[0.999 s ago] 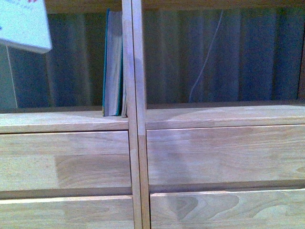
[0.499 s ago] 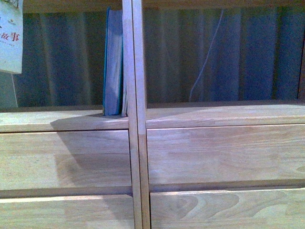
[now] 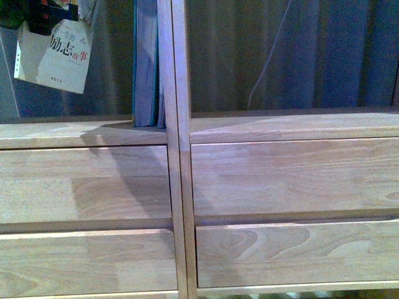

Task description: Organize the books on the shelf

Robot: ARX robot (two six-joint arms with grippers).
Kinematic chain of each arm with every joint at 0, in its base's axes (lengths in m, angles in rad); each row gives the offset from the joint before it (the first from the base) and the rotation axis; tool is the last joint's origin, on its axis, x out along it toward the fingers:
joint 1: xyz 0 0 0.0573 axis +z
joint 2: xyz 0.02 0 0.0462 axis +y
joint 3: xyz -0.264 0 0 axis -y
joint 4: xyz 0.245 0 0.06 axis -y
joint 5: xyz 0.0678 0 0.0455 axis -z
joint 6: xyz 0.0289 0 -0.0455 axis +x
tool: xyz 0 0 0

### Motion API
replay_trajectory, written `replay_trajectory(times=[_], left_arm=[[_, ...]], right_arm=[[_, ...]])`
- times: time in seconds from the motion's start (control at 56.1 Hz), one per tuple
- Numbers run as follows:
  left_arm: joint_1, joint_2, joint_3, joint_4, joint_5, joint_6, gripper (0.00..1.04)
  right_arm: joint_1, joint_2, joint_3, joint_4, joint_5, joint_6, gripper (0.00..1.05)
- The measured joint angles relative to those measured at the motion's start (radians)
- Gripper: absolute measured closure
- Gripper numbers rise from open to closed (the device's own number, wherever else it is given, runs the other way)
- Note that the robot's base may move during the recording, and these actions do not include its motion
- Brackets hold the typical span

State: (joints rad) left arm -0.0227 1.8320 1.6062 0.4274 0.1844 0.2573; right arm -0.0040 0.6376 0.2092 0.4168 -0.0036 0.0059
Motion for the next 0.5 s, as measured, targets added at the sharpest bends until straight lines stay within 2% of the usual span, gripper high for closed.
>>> replay_trajectory(times=[0.499], left_arm=[[-0.024, 0.253, 0.293, 0.006, 0.005, 0.048, 0.98]], right_arm=[[0.000, -0.189, -0.131, -0.054, 0.000, 0.000, 1.02]])
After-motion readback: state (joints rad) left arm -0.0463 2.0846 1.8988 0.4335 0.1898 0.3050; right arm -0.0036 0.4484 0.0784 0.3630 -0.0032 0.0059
